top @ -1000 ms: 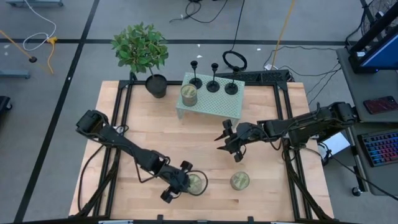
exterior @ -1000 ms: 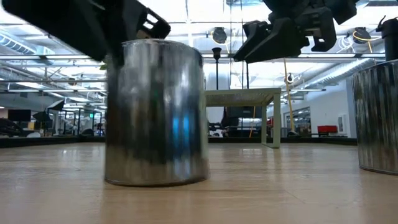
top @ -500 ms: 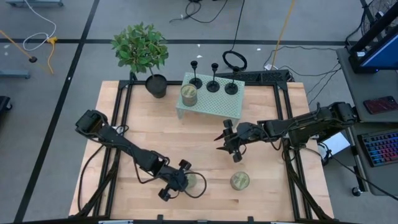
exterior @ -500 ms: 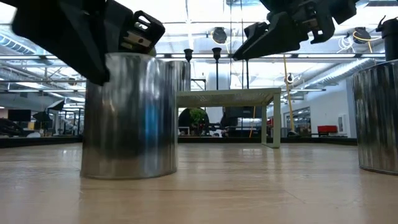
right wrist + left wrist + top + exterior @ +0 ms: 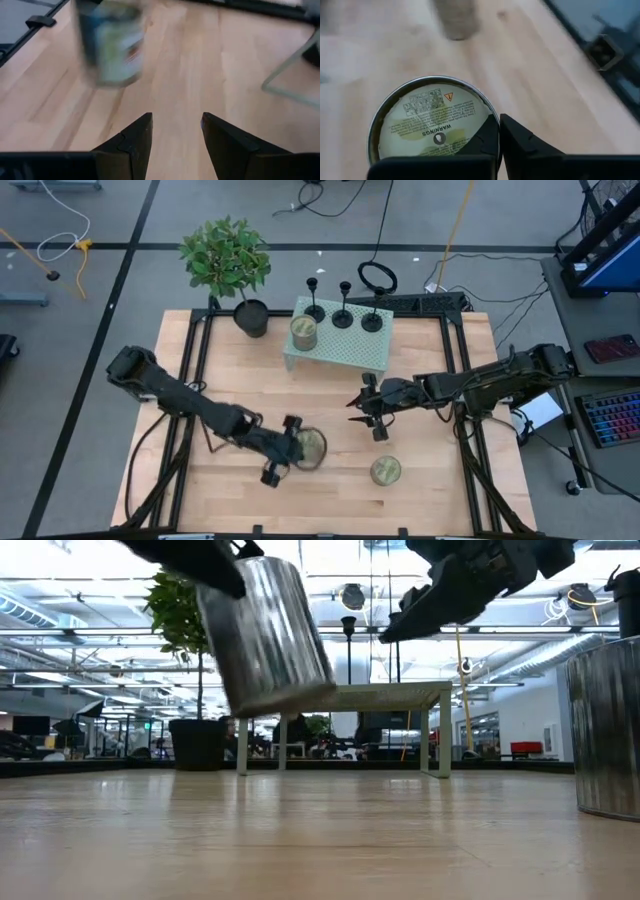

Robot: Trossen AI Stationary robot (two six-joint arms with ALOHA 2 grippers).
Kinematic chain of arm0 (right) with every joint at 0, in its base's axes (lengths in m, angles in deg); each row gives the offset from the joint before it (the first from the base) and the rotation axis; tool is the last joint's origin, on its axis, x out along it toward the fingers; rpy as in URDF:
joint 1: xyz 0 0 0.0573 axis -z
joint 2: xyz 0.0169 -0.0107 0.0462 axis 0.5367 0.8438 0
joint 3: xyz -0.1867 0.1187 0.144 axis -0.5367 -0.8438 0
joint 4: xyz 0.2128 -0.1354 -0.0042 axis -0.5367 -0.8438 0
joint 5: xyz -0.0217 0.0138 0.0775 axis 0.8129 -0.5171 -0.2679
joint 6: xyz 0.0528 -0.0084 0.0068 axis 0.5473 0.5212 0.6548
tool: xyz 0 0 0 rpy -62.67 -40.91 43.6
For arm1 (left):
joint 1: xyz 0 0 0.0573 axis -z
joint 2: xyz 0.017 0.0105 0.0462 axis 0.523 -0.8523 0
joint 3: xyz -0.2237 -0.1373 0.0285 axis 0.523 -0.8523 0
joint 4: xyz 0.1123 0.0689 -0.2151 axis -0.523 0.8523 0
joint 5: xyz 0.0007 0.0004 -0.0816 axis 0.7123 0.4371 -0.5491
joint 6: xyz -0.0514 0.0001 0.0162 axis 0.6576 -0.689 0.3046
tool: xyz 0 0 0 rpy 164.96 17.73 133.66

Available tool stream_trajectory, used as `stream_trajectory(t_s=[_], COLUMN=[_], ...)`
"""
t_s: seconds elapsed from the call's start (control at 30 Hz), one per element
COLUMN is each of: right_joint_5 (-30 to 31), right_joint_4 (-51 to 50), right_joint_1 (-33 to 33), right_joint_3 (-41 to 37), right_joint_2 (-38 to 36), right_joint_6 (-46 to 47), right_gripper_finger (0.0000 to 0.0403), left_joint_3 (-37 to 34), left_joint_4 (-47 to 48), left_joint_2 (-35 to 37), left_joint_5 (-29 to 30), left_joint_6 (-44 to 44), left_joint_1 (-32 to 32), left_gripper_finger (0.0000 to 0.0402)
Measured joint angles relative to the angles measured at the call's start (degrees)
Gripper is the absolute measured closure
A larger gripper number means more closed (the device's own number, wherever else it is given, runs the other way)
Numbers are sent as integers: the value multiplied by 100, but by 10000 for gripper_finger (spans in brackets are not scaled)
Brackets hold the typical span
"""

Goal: Pick & Place candle stick holders
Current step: Put the left scented candle on the shelf

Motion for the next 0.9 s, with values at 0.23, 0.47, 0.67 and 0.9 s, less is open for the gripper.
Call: stream_trajectory(t_s=[0.23, 0.47, 0.67, 0.9], right_joint_5=[25, 932, 1509, 1689], right_joint_4=[548, 2336, 2777, 3043], right_joint_1=[-530, -1206, -1564, -1634], right_joint_3=[-525, -1340, -1522, -1525], right_joint_2=[2, 4, 4, 3], right_joint_6=[361, 747, 857, 855], right_gripper_finger=[239, 239, 239, 239], left_joint_3=[155, 1614, 2721, 3170], left_joint_4=[599, 1975, 2193, 2327], left_joint_2=[551, 208, -115, -833], left_joint_5=[228, 188, -140, -1157], left_joint_6=[-292, -614, -1148, -1901], left_joint_1=[-804, -1681, -2456, -3179], left_gripper_finger=[396, 397, 398, 398])
